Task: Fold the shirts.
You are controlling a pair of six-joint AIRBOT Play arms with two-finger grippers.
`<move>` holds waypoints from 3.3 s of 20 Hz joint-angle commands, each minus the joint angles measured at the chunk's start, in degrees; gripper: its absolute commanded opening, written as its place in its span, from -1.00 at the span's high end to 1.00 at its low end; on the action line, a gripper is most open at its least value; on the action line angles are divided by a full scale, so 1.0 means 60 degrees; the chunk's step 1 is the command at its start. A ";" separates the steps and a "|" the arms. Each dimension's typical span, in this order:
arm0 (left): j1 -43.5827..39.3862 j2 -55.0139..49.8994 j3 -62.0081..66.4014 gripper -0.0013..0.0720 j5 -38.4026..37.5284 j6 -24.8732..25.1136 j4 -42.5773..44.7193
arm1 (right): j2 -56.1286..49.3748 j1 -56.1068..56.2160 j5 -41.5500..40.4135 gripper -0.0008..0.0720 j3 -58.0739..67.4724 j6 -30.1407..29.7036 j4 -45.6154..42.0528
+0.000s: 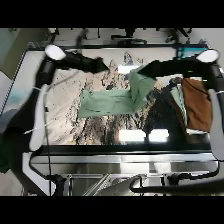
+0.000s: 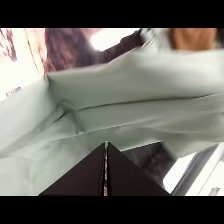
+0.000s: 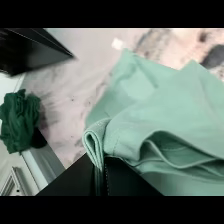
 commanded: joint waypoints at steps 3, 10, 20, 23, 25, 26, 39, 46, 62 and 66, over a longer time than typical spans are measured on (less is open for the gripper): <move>0.2492 0.2776 -0.0586 0.89 -0.0827 0.0521 -0.0703 | -0.1912 0.4149 -0.5005 0.93 0.0004 -0.0925 0.0280; 0.2976 0.4058 -0.3155 0.89 -0.0812 0.1851 -0.0707 | -0.4947 0.6579 -0.9067 -0.39 0.0372 -0.4127 0.3220; 0.2976 0.4029 -0.3373 0.89 -0.0798 0.2007 -0.0699 | -0.1778 0.2044 -0.2488 -0.40 0.0372 0.2663 -0.3075; 0.2976 0.4029 -0.3373 0.89 -0.0809 0.2004 -0.0699 | -0.1632 0.0554 -0.0663 -0.40 0.0175 0.4437 -0.5453; 0.2973 0.4029 -0.3377 0.89 -0.0809 0.2004 -0.0707 | -0.1825 0.0149 -0.0495 -0.41 -0.0390 0.4415 -0.5413; 0.2973 0.4029 -0.3377 0.89 -0.0809 0.2000 -0.0707 | -0.2004 0.0124 -0.0503 -0.41 -0.0630 0.4255 -0.5355; 0.2667 0.4025 -0.3381 0.89 -0.0834 0.2000 -0.0692 | -0.4499 0.0914 -0.1319 -0.33 -0.0878 0.1541 -0.0630; 0.2419 0.4025 -0.3384 0.89 -0.0856 0.2000 -0.0696 | -0.3133 -0.0036 -0.1089 0.93 -0.0029 0.0765 0.0444; 0.2419 0.4018 -0.3384 0.89 -0.1424 0.2007 -0.0616 | 0.1304 -0.7683 -0.1089 0.93 0.0769 0.3115 -0.0299; 0.2419 0.4018 -0.3384 0.89 -0.1530 0.2011 -0.0616 | 0.2073 -0.8466 -0.1071 0.93 0.0765 0.4335 -0.2776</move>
